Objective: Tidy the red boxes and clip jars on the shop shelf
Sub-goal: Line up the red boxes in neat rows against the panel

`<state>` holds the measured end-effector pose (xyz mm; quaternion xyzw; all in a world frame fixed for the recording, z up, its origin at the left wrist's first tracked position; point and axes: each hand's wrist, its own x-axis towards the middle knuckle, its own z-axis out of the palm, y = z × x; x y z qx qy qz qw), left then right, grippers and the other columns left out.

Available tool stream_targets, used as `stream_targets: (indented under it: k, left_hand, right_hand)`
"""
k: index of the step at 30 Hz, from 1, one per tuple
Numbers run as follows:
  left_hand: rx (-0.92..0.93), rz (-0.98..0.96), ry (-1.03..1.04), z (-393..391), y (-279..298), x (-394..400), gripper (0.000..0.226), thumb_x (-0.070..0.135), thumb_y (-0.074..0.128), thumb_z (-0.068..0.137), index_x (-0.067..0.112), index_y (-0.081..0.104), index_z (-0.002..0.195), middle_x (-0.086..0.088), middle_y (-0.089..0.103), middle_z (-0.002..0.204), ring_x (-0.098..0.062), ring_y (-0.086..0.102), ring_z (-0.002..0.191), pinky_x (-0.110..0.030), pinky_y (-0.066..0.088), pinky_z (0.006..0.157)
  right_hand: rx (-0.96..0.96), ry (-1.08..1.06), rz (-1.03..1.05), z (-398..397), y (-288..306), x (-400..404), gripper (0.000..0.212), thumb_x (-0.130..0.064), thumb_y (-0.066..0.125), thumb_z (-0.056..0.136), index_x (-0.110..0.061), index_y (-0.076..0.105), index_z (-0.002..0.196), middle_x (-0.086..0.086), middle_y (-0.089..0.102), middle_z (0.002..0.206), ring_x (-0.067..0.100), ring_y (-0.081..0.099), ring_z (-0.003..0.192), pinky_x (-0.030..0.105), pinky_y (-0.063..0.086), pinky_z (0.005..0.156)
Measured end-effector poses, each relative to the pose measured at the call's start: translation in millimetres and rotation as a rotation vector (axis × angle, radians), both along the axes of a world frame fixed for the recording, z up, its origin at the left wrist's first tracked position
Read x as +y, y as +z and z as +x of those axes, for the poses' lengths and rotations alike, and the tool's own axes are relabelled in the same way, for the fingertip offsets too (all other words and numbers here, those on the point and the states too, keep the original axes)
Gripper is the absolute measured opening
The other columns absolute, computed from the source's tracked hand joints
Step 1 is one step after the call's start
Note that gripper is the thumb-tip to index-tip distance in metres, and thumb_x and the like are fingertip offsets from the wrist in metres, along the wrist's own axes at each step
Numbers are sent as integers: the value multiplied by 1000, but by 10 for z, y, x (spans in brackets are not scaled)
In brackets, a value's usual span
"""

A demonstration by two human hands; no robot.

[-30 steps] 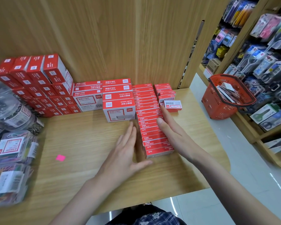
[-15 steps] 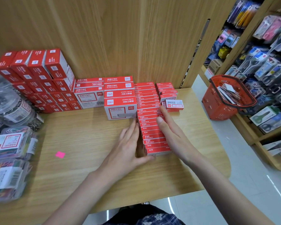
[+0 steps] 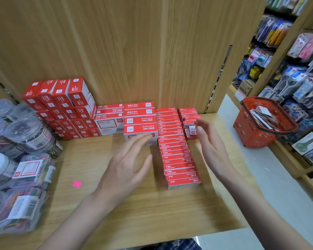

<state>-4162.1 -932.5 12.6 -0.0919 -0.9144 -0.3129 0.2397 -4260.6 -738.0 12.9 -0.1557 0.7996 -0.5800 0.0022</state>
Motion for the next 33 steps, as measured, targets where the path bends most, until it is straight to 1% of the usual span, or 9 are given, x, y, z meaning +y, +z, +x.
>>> stream_targets:
  k: [6,9,12,14,16,22,26,30,33]
  left_hand:
    - [-14,-269,-46,-495,240,135,39,27,46,86,7,60,117,-6,58,123,-17,45,118,-34,34,102]
    - [-58,-419,-65,-704,291,178,40,32,43,85,8,66,107,-8,62,120,-22,51,118,-42,33,103]
    - [-111,-605,-64,-879,396,243,48,43,42,83,8,70,101,-11,62,122,-23,53,119,-40,21,109]
    - [-198,-680,-82,-973,459,289,54,50,45,86,9,64,114,-10,50,136,-19,40,131,-38,5,112]
    - [-268,-733,-107,-1082,431,287,57,53,46,88,13,54,128,-4,38,145,-12,27,137,-32,-4,112]
    - [-416,-735,-118,-1209,428,296,56,57,45,86,18,54,126,3,51,134,-13,44,124,-27,11,109]
    - [-454,-741,-112,-1242,418,284,60,60,46,84,21,52,129,4,49,137,-17,44,124,-32,27,108]
    - [-449,-723,-115,-1258,410,277,62,61,47,83,21,52,130,3,48,138,-17,44,125,-33,27,108]
    - [-443,-702,-117,-1252,413,282,62,60,47,83,21,50,132,3,45,141,-17,42,127,-31,25,109]
  right_hand:
    - [245,-80,473,-363,-144,222,25,-8,60,84,-9,59,109,11,55,114,26,49,108,17,29,83]
    - [150,-77,447,-407,-114,265,14,-12,63,84,-12,62,98,9,56,103,21,53,90,16,32,72]
    - [79,-66,382,-478,-74,280,10,-14,67,81,-16,57,83,1,61,88,11,58,73,14,39,60]
    - [7,-43,403,-574,-28,281,16,-13,71,78,-16,55,77,-1,62,85,3,56,65,9,39,54]
    - [-116,7,385,-682,8,291,21,-11,73,75,-16,53,76,1,62,87,9,55,60,14,39,48]
    - [-259,117,301,-799,15,347,35,-9,78,68,-21,49,83,6,64,90,16,55,67,35,46,67]
    - [-236,151,353,-821,-29,366,37,-11,80,66,-17,57,94,5,60,86,9,45,57,26,40,60]
    - [-134,182,488,-741,-61,373,39,-19,83,62,-25,52,85,-4,51,86,5,45,58,12,36,53]
    - [-60,217,543,-654,-68,378,43,-20,82,63,-30,42,77,-7,47,87,4,47,65,12,38,57]
